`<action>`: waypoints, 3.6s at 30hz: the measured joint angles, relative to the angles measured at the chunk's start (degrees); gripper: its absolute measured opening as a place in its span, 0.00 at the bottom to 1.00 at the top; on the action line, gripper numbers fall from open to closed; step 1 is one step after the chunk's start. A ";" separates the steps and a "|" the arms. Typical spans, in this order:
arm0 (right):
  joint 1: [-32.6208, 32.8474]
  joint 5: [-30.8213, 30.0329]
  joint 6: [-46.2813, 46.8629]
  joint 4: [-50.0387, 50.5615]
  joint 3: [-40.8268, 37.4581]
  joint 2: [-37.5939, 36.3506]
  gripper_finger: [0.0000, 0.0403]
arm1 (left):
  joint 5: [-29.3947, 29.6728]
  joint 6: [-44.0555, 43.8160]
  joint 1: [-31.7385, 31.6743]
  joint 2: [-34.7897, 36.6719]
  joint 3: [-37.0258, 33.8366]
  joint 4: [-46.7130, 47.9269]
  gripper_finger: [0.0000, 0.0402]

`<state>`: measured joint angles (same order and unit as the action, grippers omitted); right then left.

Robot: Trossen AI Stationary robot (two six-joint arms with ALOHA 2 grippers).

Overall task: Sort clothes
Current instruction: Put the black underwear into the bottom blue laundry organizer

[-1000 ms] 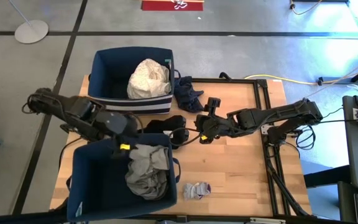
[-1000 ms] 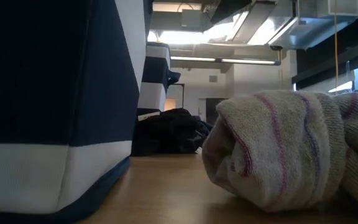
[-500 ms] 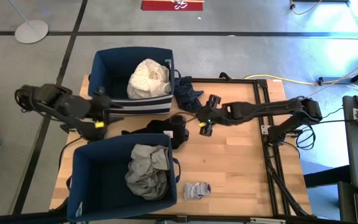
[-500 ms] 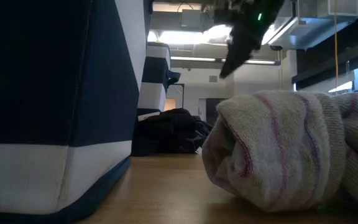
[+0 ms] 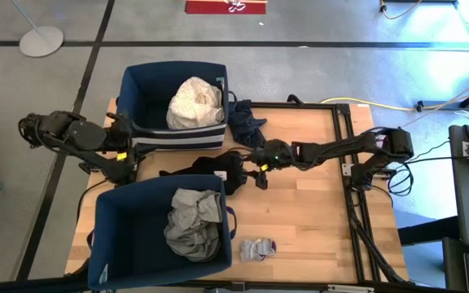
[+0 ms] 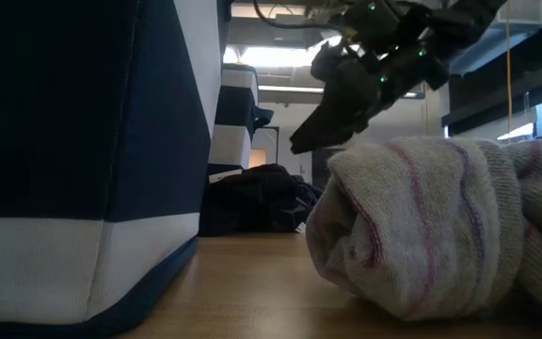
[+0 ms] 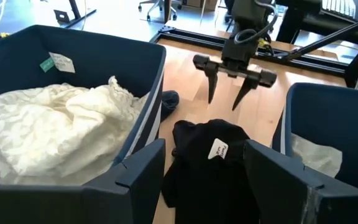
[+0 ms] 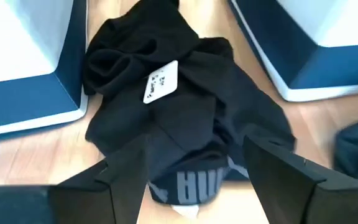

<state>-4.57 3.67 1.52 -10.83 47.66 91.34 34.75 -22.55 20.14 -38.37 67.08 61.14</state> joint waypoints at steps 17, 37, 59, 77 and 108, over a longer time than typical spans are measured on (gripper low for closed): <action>0.90 -3.15 2.61 -15.47 0.02 16.14 0.64 | 0.01 -1.66 0.00 -1.49 -0.27 -0.61 0.52; 0.85 -6.74 0.22 -12.94 0.39 23.50 0.05 | 1.54 -2.05 0.00 -4.09 -0.27 -0.94 0.52; 6.41 -26.65 -4.27 14.93 -0.20 -5.64 0.06 | 1.92 1.97 0.00 -5.62 -0.27 -0.72 0.52; 6.41 -31.23 -18.52 13.73 12.45 -16.19 0.05 | 1.91 2.15 0.01 -5.63 -0.27 -0.63 0.52; 5.69 -3.12 -27.46 -15.69 35.32 -5.98 0.05 | 1.93 2.12 0.00 -6.57 -0.27 -0.74 0.52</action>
<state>1.13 0.55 -25.94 -26.52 82.98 85.37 36.69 -20.42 20.14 -44.93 66.81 60.40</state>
